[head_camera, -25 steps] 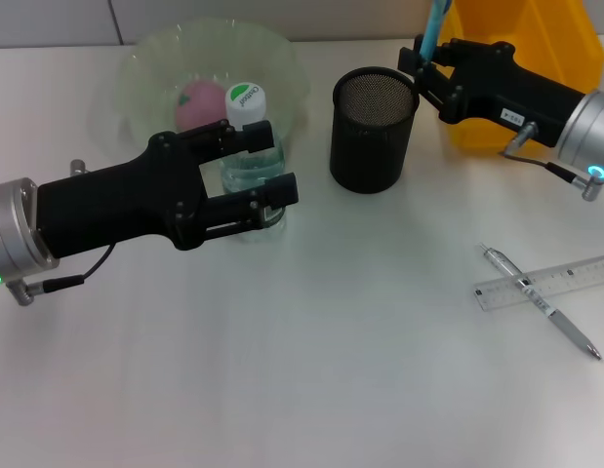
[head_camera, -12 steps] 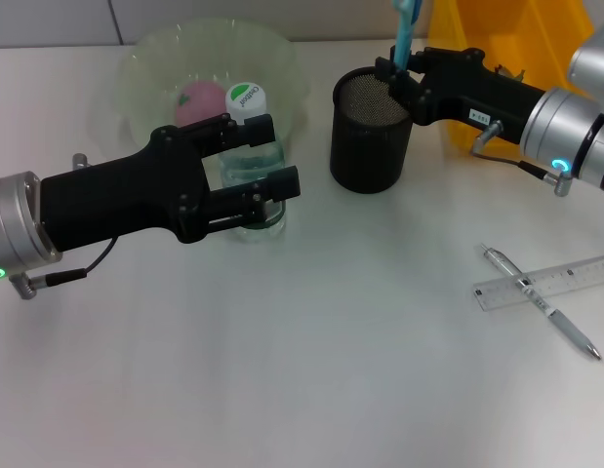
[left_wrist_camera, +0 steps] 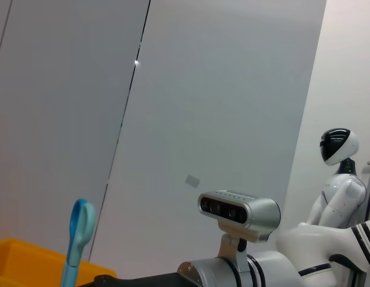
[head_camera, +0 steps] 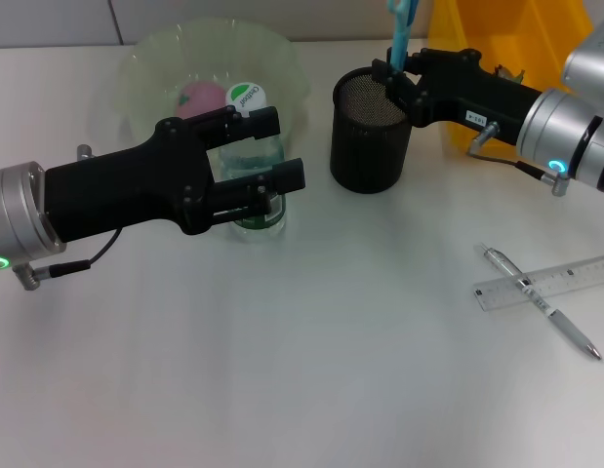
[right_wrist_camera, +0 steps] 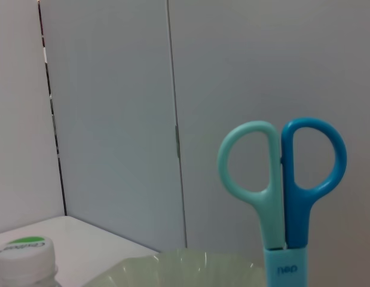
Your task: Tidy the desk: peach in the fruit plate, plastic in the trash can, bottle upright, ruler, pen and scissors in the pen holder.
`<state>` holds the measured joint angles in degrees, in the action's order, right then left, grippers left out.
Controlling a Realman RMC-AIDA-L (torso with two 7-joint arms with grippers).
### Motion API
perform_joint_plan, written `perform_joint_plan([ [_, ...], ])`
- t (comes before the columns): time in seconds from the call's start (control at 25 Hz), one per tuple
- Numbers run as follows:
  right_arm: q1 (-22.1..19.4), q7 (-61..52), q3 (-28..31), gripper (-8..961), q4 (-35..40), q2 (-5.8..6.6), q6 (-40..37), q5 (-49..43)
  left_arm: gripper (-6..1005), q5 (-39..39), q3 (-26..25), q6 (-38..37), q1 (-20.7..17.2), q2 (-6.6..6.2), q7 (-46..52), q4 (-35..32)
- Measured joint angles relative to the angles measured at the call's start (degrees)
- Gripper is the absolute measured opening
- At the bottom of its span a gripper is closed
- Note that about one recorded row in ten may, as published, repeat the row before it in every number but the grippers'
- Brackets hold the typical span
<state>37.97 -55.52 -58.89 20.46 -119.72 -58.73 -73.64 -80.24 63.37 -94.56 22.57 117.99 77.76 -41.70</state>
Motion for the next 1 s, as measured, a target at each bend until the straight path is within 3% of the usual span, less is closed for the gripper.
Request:
perform_joint_plan([
  [0.44, 1.42, 1.71, -2.01, 253, -1.79, 0.02, 2.04, -0.38, 728, 0.00, 0.01, -0.05, 0.11, -0.02, 0.08, 0.05],
  [0.84, -0.08, 2.24, -1.88, 597, -1.08, -0.05, 1.30, 2.09, 728, 0.00, 0.00, -0.05, 0.01, -0.14, 0.11, 0.02],
  [1.0, -0.33, 2.26, -1.76, 612, -0.88, -0.07, 1.12, 2.19, 728, 0.00, -0.01, -0.10, 0.05, -0.22, 0.11, -0.20],
])
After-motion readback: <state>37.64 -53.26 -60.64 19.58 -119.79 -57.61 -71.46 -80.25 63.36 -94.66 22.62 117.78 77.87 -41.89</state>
